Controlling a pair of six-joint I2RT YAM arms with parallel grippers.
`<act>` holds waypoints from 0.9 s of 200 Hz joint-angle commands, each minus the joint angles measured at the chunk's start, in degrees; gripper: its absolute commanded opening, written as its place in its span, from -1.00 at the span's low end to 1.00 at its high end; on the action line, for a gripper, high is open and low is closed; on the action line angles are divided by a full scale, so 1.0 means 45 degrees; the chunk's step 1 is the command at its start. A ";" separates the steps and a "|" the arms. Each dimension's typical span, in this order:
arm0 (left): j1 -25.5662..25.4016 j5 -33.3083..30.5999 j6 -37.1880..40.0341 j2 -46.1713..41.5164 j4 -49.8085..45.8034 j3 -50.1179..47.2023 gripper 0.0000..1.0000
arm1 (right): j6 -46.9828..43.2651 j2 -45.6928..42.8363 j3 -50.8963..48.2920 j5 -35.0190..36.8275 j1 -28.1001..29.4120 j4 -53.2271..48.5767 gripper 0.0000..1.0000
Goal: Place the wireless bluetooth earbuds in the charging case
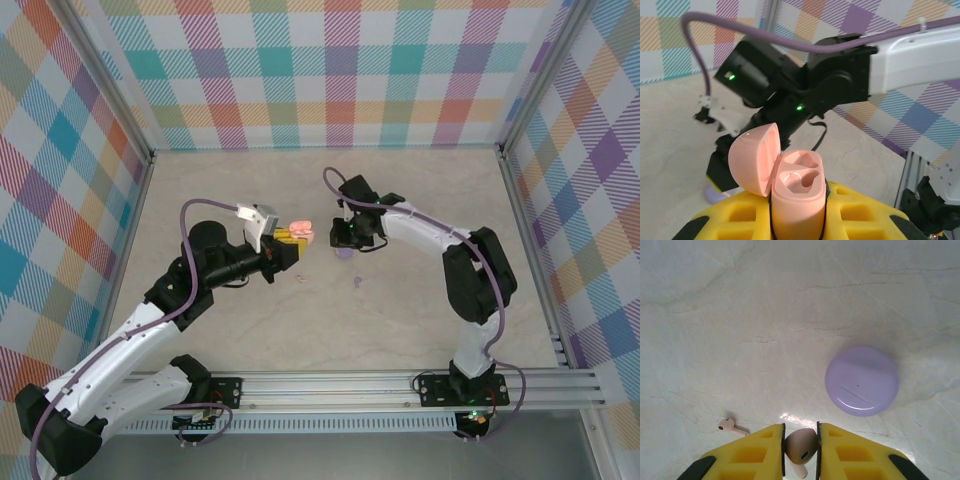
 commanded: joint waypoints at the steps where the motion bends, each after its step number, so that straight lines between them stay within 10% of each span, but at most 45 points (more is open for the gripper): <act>1: 0.0057 -0.0782 -0.0279 0.0146 0.0078 -0.0222 -0.68 | 0.0365 -0.1125 -0.0585 -0.0622 -0.0220 0.0998 -0.59; 86: 0.0071 -0.2404 -0.1726 0.0901 0.1942 -0.1108 -0.68 | 0.0961 -0.5116 -0.2383 -0.1107 -0.0446 0.2703 -0.59; 180: 0.0040 -0.0481 -0.2077 0.1887 0.6486 -0.2389 -0.68 | 0.1163 -0.8836 -0.4651 -0.2671 -0.0349 0.6874 -0.57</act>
